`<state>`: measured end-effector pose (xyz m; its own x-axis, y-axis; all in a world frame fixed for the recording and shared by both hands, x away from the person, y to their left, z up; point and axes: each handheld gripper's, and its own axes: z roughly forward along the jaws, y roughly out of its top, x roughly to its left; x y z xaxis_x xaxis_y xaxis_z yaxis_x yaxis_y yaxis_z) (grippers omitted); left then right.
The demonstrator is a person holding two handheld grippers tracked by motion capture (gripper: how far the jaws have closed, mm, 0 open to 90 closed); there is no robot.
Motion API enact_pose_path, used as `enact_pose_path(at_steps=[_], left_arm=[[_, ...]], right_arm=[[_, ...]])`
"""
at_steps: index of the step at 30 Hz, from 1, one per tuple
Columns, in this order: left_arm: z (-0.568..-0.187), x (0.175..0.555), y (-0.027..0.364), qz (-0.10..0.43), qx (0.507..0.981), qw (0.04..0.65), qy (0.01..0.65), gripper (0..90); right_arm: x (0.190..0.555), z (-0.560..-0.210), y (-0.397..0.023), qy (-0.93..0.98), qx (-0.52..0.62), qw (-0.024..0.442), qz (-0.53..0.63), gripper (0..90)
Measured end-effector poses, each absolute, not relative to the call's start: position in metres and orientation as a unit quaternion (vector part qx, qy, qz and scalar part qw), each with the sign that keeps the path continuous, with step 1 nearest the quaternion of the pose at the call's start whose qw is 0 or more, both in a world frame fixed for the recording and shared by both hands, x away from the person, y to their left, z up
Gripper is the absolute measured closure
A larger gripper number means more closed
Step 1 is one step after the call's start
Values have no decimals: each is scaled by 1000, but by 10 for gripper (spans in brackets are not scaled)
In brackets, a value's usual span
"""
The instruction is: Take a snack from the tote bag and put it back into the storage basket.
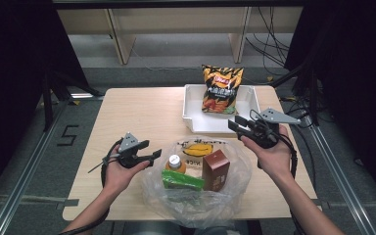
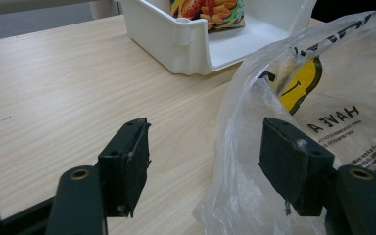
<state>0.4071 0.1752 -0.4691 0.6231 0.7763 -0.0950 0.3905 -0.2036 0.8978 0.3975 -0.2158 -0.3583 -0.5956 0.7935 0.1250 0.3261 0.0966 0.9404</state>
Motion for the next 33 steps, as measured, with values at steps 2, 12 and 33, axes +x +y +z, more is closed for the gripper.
enact_pose_path(at_steps=[2, 12, 33], left_arm=[[-469, 407, 175, 194, 751, 497, 389, 351], [-469, 407, 175, 194, 751, 497, 389, 351], [-468, 407, 176, 195, 749, 500, 389, 350]], right_arm=[[392, -358, -213, 710, 395, 204, 547, 647], [374, -356, -202, 723, 366, 194, 552, 606], [357, -353, -183, 736, 336, 173, 562, 580]])
